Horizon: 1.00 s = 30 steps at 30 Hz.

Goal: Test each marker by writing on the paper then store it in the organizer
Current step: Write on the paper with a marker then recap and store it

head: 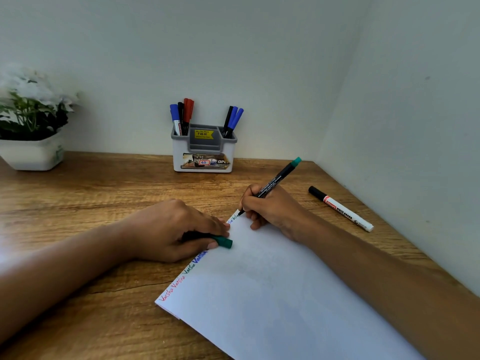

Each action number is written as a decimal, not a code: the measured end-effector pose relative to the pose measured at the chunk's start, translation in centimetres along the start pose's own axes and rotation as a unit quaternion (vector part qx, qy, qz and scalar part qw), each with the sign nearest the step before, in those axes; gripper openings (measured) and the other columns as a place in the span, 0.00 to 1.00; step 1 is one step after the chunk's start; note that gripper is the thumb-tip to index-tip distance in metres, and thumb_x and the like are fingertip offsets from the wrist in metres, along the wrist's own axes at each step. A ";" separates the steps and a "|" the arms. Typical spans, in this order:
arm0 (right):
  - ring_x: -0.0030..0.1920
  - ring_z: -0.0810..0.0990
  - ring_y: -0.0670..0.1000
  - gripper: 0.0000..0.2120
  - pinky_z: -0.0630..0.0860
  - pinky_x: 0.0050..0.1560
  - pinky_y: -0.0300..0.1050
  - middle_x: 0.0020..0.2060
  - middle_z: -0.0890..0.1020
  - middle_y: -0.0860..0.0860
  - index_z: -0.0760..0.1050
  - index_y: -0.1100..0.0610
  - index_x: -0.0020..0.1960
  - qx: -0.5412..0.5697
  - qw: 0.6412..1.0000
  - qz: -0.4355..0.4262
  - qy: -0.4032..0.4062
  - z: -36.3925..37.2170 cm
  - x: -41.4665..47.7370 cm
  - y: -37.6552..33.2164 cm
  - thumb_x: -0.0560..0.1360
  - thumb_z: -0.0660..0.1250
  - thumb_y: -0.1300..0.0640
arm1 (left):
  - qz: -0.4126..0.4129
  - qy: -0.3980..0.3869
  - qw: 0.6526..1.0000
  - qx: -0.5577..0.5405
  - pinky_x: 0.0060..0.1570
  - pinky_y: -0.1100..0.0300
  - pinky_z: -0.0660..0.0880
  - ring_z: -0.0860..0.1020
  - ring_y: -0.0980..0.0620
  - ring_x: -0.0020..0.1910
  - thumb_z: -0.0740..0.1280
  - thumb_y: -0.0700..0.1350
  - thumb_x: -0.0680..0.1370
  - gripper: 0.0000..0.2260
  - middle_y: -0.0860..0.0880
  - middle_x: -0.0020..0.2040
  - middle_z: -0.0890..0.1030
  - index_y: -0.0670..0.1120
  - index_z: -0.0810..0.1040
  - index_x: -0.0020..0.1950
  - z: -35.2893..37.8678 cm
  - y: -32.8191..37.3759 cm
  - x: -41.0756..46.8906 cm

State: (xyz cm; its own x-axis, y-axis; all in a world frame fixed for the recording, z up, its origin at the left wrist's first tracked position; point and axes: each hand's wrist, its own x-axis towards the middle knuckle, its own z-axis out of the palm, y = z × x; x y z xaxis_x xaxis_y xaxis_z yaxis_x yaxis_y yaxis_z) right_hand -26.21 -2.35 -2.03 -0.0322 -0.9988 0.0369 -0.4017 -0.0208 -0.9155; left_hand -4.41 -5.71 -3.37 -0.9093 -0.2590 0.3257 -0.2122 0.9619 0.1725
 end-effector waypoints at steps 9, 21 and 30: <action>0.28 0.72 0.46 0.09 0.72 0.25 0.36 0.29 0.75 0.53 0.76 0.60 0.36 0.141 0.988 0.042 0.056 -0.4 -0.1 -0.2 0.73 0.62 0.65 | -0.007 -0.007 1.000 -0.008 0.53 0.57 0.79 0.77 0.63 0.60 0.60 0.56 0.78 0.17 0.59 0.62 0.78 0.53 0.77 0.64 0.0 0.1 0.0; 0.29 0.73 0.45 0.06 0.70 0.25 0.36 0.27 0.76 0.48 0.77 0.57 0.43 0.155 0.982 -0.106 0.020 -2.1 -2.8 -3.5 0.73 0.67 0.66 | -0.102 0.123 0.984 -0.076 0.42 0.72 0.76 0.80 0.64 0.49 0.55 0.65 0.77 0.22 0.62 0.52 0.81 0.54 0.79 0.60 -0.5 0.2 -0.2; 0.28 0.79 0.48 0.08 0.78 0.27 0.40 0.30 0.81 0.55 0.78 0.59 0.43 0.203 0.977 -0.063 0.002 -1.7 -3.1 -3.5 0.77 0.62 0.61 | -0.170 0.179 0.956 -0.160 0.41 0.60 0.79 0.83 0.57 0.40 0.61 0.61 0.76 0.12 0.58 0.44 0.83 0.57 0.80 0.47 -0.7 0.3 -0.1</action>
State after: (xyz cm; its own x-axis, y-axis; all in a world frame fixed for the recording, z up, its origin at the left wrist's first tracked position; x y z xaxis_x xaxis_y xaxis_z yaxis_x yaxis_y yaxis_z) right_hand -26.25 0.86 1.73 -0.0101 -0.9870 0.1602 -0.0066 -0.1601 -0.9871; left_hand -4.09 -5.44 -2.69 -0.6143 -0.6203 0.4877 -0.3014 0.7556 0.5815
